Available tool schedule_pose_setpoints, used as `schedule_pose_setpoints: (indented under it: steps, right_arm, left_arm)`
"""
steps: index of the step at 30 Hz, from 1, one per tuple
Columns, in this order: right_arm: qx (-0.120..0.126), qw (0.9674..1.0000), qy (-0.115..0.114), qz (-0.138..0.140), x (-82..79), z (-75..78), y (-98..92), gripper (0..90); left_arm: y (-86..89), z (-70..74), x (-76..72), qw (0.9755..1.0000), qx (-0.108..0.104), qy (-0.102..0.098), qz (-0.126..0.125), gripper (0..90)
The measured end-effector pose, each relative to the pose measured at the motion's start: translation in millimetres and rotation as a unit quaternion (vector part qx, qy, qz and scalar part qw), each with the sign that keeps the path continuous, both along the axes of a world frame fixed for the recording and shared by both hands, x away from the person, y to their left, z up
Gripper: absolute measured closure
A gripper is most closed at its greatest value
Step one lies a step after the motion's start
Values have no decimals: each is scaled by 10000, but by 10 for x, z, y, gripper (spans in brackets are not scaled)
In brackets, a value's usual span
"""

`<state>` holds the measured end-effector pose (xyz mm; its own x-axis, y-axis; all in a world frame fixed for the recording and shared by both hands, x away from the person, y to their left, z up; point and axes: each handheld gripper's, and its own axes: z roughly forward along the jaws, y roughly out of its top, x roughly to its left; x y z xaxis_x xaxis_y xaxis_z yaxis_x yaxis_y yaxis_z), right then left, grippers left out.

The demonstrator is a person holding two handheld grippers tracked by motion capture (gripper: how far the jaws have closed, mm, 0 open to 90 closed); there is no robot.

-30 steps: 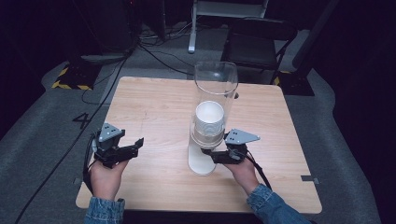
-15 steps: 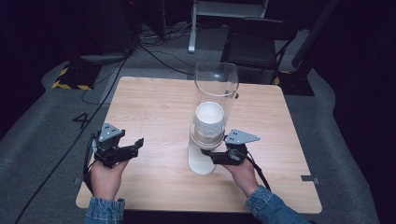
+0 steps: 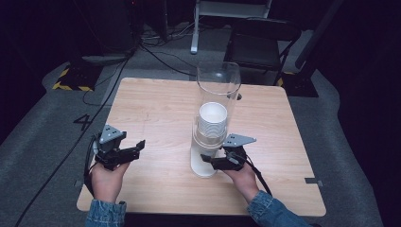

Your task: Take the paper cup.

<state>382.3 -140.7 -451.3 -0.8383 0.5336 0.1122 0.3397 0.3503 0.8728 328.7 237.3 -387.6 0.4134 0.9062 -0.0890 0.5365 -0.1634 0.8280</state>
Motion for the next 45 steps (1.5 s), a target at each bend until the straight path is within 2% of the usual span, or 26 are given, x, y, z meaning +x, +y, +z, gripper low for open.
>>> schedule_pose_setpoints:
  steps: [2, 5, 11, 12, 16, 23, 33, 38, 45]
  right_arm:
    - [-34, 9997, -222, 7, -17, -9, 5, 355]
    - [-156, 9994, -315, 16, -21, -14, 9, 352]
    - [-367, 9990, -260, -29, -30, -46, -4, 350]
    - [-475, 9985, -253, -17, -39, -53, -9, 350]
    - [-650, 9976, -224, 18, -59, -82, -11, 349]
    - [-739, 9970, -246, 16, -78, -126, -35, 345]
    - [-696, 9974, -161, -3, -121, -119, -133, 344]
    - [-849, 9962, -177, -20, -162, -121, -174, 344]
    - [-925, 9956, -113, -60, -187, -146, -247, 346]
  left_arm:
    - [11, -1, 1, 10000, -11, -5, -7, 248]
    - [20, -7, 3, 10000, 5, 8, -9, 249]
    - [18, -29, 13, 10000, -6, 46, 9, 249]
    - [13, -29, 16, 10000, -16, 54, 11, 249]
    - [13, -32, 31, 10000, 12, 55, -10, 249]
    - [-17, -58, 104, 9999, 2, 128, -65, 247]
    - [-82, -47, 175, 9998, -5, 121, -148, 247]
    - [-125, -54, 234, 9997, -1, 131, -213, 247]
    - [-203, -62, 308, 9994, -2, 144, -302, 247]
